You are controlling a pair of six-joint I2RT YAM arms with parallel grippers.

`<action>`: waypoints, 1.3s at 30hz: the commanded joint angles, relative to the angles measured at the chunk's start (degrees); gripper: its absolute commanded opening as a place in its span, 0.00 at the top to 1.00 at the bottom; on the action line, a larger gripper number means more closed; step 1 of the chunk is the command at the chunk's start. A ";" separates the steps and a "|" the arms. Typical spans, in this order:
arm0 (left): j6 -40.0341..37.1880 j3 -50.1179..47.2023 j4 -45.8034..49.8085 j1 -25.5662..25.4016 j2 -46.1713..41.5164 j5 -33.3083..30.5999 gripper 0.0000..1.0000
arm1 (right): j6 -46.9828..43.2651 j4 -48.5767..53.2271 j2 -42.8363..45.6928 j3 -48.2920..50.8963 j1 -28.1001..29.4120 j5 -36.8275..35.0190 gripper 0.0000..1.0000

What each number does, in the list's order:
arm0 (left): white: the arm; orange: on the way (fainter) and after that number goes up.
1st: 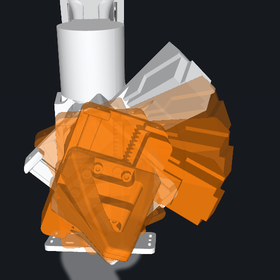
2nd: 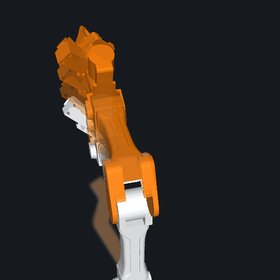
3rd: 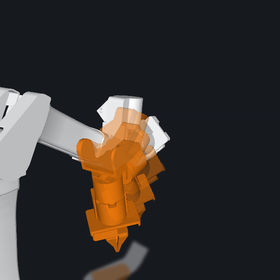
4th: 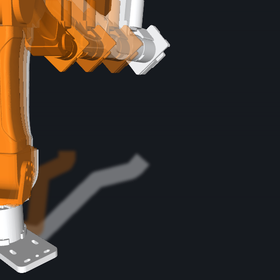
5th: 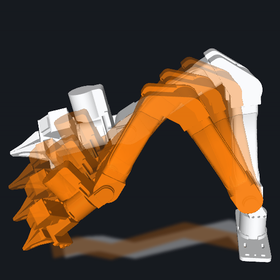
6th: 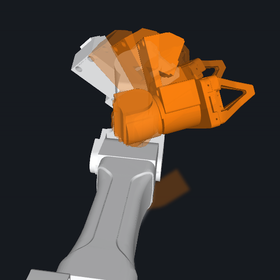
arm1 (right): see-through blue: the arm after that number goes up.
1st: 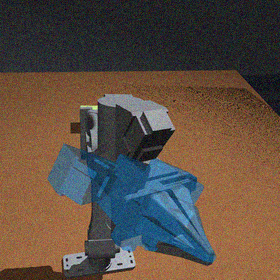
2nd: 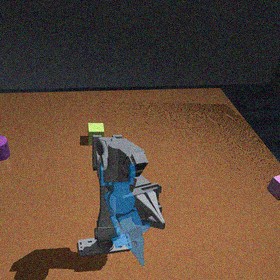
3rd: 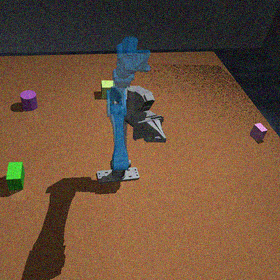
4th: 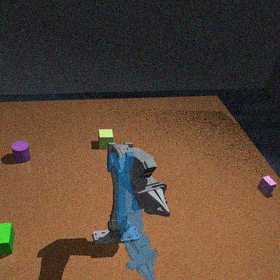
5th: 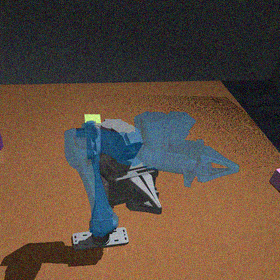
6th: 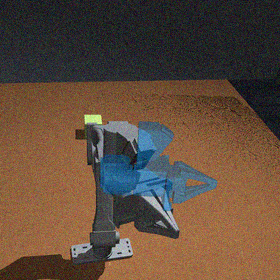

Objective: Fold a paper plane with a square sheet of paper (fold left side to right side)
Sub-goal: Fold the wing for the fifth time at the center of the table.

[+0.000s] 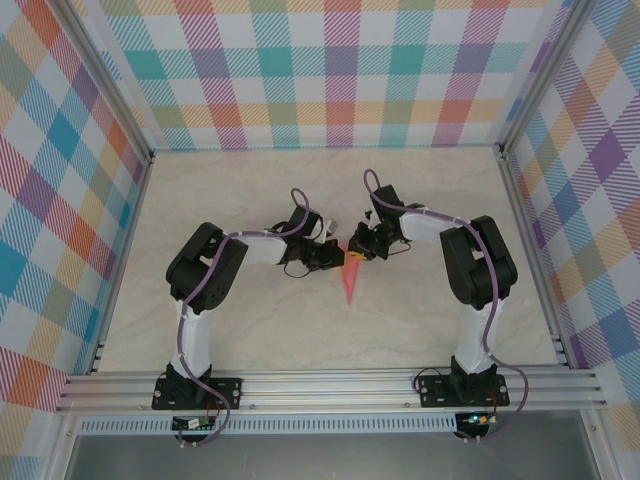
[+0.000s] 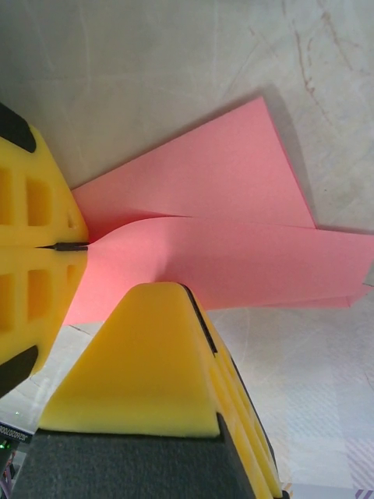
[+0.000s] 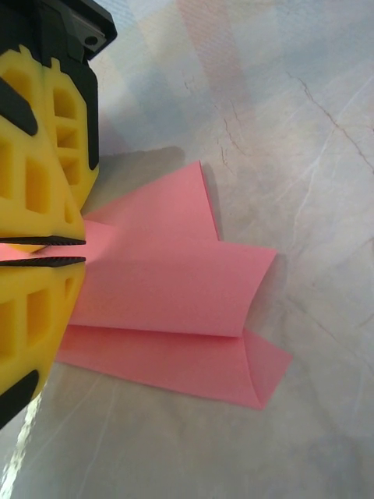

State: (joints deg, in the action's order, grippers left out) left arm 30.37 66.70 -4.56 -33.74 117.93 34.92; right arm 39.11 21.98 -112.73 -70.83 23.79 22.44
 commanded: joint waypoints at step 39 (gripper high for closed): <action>1.68 -9.56 -2.78 -0.64 -14.89 0.29 0.69 | -1.18 3.50 -1.38 2.01 0.20 -5.12 0.85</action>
State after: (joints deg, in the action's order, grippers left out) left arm 30.70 59.42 -3.97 -34.00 106.21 33.23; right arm 38.13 24.80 -112.73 -70.37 23.79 18.24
